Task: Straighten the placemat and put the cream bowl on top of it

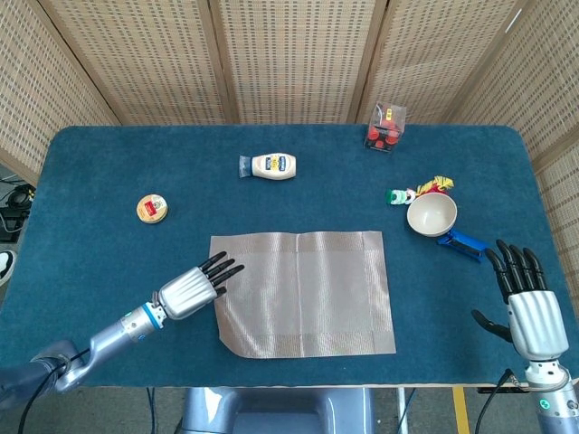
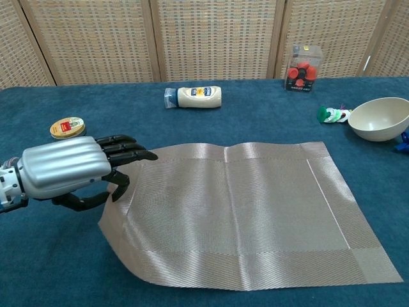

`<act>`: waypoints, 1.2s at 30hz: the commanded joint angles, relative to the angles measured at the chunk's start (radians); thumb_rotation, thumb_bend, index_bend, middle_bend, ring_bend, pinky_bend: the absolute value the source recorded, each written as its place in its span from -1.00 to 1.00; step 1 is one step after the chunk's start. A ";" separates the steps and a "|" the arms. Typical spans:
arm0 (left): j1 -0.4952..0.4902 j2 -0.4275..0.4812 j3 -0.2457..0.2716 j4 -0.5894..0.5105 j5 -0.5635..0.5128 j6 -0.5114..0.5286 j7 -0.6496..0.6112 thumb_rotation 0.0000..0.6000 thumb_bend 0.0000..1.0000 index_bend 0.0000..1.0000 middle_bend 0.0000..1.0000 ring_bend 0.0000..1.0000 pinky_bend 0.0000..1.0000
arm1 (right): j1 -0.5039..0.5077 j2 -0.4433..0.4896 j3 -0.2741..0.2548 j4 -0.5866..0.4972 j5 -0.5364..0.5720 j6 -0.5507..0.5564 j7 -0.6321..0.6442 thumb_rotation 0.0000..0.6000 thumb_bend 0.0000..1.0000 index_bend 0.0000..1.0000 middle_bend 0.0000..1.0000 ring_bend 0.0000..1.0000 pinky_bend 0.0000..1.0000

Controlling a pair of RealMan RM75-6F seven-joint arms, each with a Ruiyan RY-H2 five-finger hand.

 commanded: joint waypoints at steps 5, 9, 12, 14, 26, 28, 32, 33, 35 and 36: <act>0.039 0.030 0.019 -0.009 -0.008 -0.001 0.036 1.00 0.15 0.61 -1.00 -1.00 -1.00 | -0.004 0.001 0.000 -0.003 -0.005 0.003 -0.002 1.00 -1.00 -0.90 -1.00 -1.00 -1.00; 0.057 0.040 0.027 -0.001 -0.008 0.004 0.024 1.00 0.15 0.61 -1.00 -1.00 -1.00 | -0.005 0.003 0.001 -0.005 -0.008 0.004 0.000 1.00 -1.00 -0.90 -1.00 -1.00 -1.00; 0.065 0.045 0.029 0.007 -0.006 0.008 0.021 1.00 0.15 0.61 -1.00 -1.00 -1.00 | -0.006 0.004 0.001 -0.006 -0.010 0.003 0.000 1.00 -1.00 -0.89 -1.00 -1.00 -1.00; 0.070 0.048 0.030 0.010 -0.004 0.011 0.017 1.00 0.15 0.61 -1.00 -1.00 -1.00 | -0.007 0.005 0.001 -0.007 -0.011 0.003 0.000 1.00 -1.00 -0.89 -1.00 -1.00 -1.00; 0.097 0.105 0.047 -0.023 0.001 0.027 -0.035 1.00 -1.00 -1.00 -1.00 -1.00 -1.00 | -0.013 0.008 0.002 -0.012 -0.018 0.008 -0.003 1.00 -1.00 -0.87 -1.00 -1.00 -1.00; 0.106 0.145 0.043 -0.069 -0.014 0.033 -0.037 1.00 -1.00 -1.00 -1.00 -1.00 -1.00 | -0.012 0.008 0.003 -0.011 -0.014 0.004 -0.002 1.00 -1.00 -0.87 -1.00 -1.00 -1.00; 0.132 0.220 0.026 -0.152 -0.044 0.073 -0.018 1.00 -1.00 -1.00 -1.00 -1.00 -1.00 | -0.010 0.007 0.004 -0.004 -0.004 -0.011 -0.006 1.00 -1.00 -0.87 -1.00 -1.00 -1.00; 0.139 0.242 0.022 -0.179 -0.052 0.087 -0.018 1.00 -1.00 -1.00 -1.00 -1.00 -1.00 | -0.008 0.006 0.004 -0.002 0.000 -0.016 -0.008 1.00 -1.00 -0.87 -1.00 -1.00 -1.00; 0.162 0.298 0.004 -0.247 -0.079 0.128 -0.018 1.00 -1.00 -1.00 -1.00 -1.00 -1.00 | -0.006 0.003 0.008 0.005 0.012 -0.028 -0.012 1.00 -1.00 -0.87 -1.00 -1.00 -1.00; 0.174 0.321 -0.007 -0.281 -0.096 0.142 -0.010 1.00 -1.00 -1.00 -1.00 -1.00 -1.00 | -0.003 0.001 0.011 0.009 0.019 -0.036 -0.015 1.00 -1.00 -0.87 -1.00 -1.00 -1.00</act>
